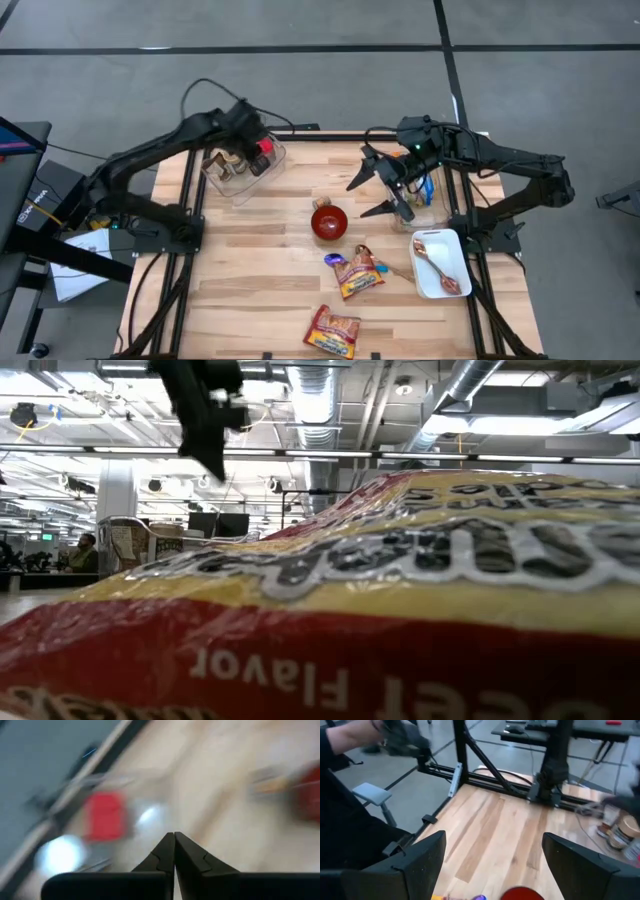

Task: Pick & Place Food Item
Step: Put the top red noodle pack into the right transparent bin

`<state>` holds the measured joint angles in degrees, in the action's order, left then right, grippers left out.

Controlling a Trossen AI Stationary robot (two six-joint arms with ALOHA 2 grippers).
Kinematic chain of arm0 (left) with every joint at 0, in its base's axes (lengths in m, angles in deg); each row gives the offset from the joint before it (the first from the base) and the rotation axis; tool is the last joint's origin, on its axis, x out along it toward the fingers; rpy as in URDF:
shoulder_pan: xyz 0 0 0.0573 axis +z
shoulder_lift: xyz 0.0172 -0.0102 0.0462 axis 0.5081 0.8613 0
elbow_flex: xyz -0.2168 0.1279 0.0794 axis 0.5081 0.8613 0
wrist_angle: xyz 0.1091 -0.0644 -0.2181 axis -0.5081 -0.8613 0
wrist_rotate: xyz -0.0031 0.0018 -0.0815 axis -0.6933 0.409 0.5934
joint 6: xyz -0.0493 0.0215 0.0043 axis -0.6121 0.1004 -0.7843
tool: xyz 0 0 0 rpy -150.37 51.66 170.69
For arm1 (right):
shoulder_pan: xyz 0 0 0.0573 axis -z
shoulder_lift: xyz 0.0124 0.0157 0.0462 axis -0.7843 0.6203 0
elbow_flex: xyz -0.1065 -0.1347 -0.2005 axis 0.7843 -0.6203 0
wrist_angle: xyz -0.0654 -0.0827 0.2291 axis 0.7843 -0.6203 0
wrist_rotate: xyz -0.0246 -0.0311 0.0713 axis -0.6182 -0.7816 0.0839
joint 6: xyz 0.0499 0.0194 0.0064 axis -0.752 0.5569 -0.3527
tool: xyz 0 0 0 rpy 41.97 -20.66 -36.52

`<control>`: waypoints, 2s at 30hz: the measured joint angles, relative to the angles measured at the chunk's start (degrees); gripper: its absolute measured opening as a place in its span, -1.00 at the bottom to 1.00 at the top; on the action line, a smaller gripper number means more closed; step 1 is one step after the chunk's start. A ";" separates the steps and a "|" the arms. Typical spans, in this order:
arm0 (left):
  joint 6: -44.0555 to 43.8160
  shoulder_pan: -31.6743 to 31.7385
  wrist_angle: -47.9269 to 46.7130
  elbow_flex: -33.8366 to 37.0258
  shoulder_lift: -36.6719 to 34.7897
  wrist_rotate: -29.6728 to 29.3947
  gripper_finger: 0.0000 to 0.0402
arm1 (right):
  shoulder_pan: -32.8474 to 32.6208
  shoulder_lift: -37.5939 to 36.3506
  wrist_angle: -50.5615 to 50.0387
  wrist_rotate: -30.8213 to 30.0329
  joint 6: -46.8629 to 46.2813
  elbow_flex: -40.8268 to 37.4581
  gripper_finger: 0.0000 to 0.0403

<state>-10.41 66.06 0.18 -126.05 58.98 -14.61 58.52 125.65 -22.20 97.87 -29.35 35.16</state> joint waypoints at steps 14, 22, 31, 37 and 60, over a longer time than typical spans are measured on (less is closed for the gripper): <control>-9.11 -23.21 29.82 5.27 -16.60 22.44 -0.82 | 4.77 1.93 -16.92 0.76 3.67 -2.66 0.61; -10.00 -46.87 41.85 13.98 -17.62 9.08 -0.65 | 1.61 2.14 -21.86 1.34 -5.26 -21.20 0.61; 6.44 -67.52 46.16 14.78 -17.24 -15.20 -0.15 | -6.36 -0.41 -22.13 1.55 -24.67 -32.65 0.61; 26.66 -72.11 61.93 18.38 -15.56 -23.01 0.09 | -15.20 -7.84 -3.95 -3.11 -30.08 -28.79 0.61; 31.52 -69.35 81.55 31.23 -15.37 -34.01 0.20 | -34.95 -4.57 11.76 -60.05 -22.65 -31.73 0.61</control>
<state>21.12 -3.29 81.74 -94.82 43.62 -48.62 23.57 121.08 -10.44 37.82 -52.00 3.43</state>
